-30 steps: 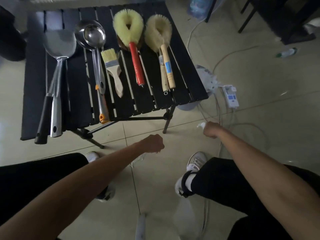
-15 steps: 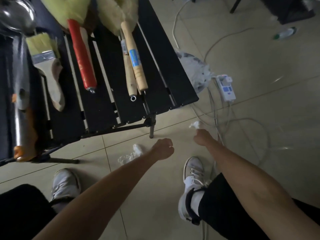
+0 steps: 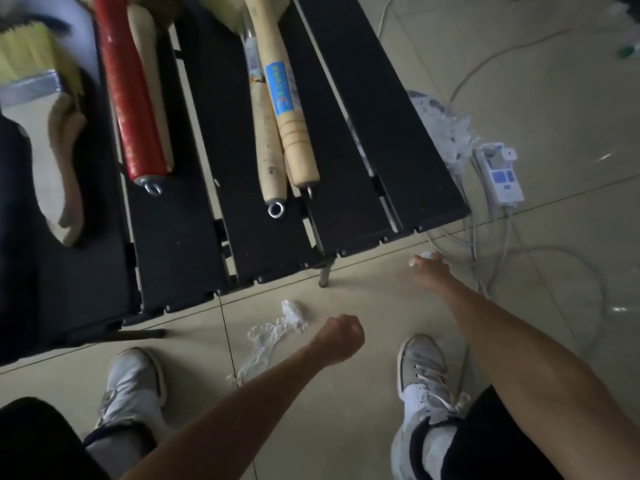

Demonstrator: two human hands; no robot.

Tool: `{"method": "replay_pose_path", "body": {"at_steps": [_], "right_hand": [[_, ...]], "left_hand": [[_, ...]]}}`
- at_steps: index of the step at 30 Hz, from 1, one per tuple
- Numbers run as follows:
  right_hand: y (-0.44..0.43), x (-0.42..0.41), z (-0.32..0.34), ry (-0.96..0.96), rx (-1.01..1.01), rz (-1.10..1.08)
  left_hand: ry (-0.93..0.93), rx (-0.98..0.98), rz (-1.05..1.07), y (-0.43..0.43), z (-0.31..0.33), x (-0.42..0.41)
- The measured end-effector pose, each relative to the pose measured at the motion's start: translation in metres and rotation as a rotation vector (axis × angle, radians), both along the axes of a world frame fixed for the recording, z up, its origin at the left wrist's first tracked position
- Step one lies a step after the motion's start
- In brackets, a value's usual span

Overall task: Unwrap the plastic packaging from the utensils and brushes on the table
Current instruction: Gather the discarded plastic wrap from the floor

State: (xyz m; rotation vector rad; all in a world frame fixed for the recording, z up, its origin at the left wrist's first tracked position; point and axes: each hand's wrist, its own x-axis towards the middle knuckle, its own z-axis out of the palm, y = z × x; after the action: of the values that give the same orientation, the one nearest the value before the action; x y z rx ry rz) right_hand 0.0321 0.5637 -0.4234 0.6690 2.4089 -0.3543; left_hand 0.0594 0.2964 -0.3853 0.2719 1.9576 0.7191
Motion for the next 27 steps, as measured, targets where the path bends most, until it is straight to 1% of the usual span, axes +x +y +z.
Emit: {"method": "replay_pose_path", "body": {"at_steps": [2,4,8,11,13,14,15,17,19,22,25,27], "right_hand": [[0.000,-0.007,-0.002,0.056,-0.019,-0.098],[0.001,-0.009,0.002,0.045,-0.014,-0.136],[-0.004,-0.005,0.001,0.078,0.021,-0.130],[-0.011,-0.005,0.003,0.073,-0.010,-0.119],[-0.015,-0.009,0.006,0.144,0.029,-0.181],[-0.018,-0.012,0.007,0.162,0.051,-0.194],[-0.021,-0.014,0.008,0.142,0.047,-0.195],[-0.024,-0.014,0.003,0.038,-0.026,-0.156],[-0.027,-0.009,-0.001,-0.029,-0.057,-0.126],[-0.030,0.006,-0.008,0.002,0.018,-0.165],[-0.029,0.009,-0.007,0.048,0.124,-0.165],[-0.027,0.005,-0.009,-0.042,0.058,-0.127]], "left_hand": [[-0.061,0.031,0.035,-0.017,-0.009,0.006],[-0.085,0.020,0.041,-0.034,-0.012,0.010],[-0.160,-0.052,0.180,-0.071,-0.014,0.023],[-0.195,-0.112,0.232,-0.096,-0.015,0.034],[-0.168,-0.169,0.254,-0.106,-0.018,0.038],[-0.124,-0.206,0.271,-0.108,-0.018,0.037],[-0.065,-0.247,0.285,-0.111,-0.018,0.035],[0.044,-0.302,0.304,-0.115,-0.019,0.030],[0.099,-0.364,0.330,-0.122,-0.022,0.027],[0.072,-0.487,0.421,-0.135,-0.028,0.031],[0.051,-0.499,0.437,-0.142,-0.039,0.037],[0.055,-0.480,0.404,-0.146,-0.045,0.038]]}}
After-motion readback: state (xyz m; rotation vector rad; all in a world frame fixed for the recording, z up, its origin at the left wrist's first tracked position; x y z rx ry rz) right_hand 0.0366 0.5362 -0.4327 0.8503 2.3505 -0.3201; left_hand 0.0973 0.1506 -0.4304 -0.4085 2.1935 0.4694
